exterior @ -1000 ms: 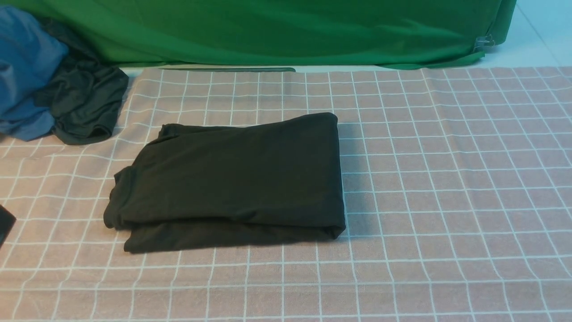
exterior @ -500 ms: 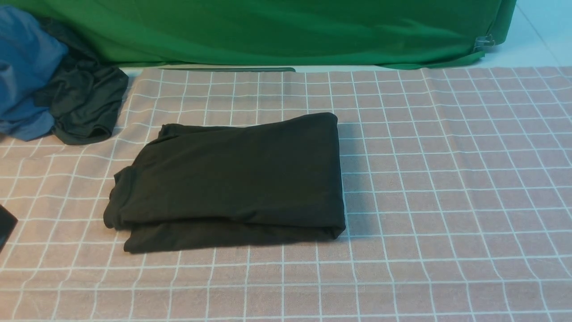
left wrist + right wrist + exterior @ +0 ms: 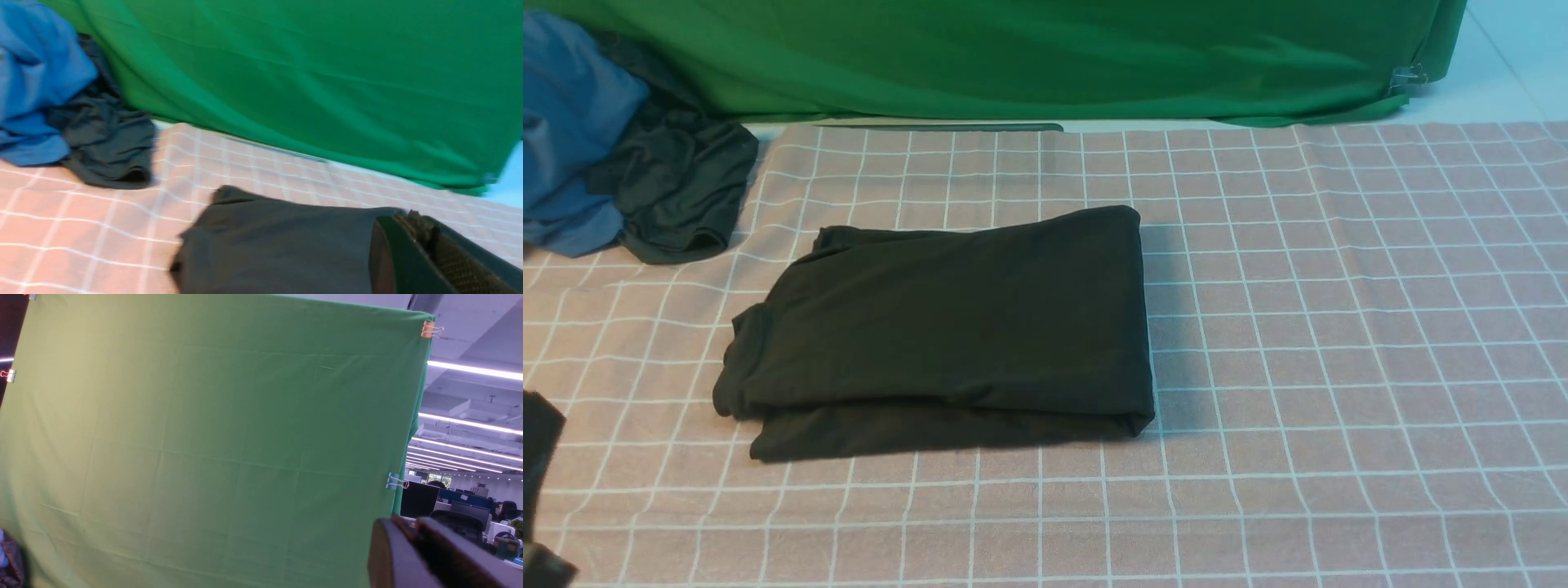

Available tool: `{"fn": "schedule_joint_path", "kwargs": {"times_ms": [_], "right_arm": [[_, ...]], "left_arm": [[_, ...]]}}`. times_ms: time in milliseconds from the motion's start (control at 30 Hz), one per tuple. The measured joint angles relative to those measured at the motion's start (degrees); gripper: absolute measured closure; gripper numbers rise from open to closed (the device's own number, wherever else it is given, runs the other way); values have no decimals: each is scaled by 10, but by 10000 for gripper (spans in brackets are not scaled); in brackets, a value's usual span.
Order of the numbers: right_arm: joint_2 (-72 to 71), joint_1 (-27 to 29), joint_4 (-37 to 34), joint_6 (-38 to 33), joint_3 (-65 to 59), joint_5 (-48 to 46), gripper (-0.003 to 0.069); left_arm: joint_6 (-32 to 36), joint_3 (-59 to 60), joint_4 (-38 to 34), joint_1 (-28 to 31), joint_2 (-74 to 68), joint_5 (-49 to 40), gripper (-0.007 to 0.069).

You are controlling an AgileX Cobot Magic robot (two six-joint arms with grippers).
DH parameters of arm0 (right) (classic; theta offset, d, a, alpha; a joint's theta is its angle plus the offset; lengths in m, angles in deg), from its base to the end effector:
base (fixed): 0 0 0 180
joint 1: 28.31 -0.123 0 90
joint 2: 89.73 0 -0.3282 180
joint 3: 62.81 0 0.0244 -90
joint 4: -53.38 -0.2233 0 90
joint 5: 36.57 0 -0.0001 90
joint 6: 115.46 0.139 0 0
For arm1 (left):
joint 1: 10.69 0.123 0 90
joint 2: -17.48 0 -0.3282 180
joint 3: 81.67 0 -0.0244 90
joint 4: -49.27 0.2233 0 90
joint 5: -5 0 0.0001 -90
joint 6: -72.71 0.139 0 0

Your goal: Fold a long-sleeved shirt over a pink coffee tablecloth.

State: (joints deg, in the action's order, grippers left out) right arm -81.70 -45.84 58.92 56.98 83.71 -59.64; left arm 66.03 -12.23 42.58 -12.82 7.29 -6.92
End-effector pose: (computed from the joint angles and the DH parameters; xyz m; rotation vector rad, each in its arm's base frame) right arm -0.0650 -0.0261 0.4120 -0.2605 1.0954 0.0545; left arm 0.0310 -0.0045 0.2416 -0.1361 1.5953 -0.2276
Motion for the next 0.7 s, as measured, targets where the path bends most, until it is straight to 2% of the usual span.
{"fn": "schedule_joint_path", "kwargs": {"times_ms": [100,167,367,700], "right_arm": [[0,0,0,0,0,0,547],[0,0,0,0,0,0,545],[0,0,0,0,0,0,527],[0,0,0,0,0,0,515]], "left_arm": [[0,74,14,17,27,49,611],[0,85,16,24,30,51,611],[-2,92,30,39,35,-11,610],[-2,92,30,39,35,-13,610]]}}
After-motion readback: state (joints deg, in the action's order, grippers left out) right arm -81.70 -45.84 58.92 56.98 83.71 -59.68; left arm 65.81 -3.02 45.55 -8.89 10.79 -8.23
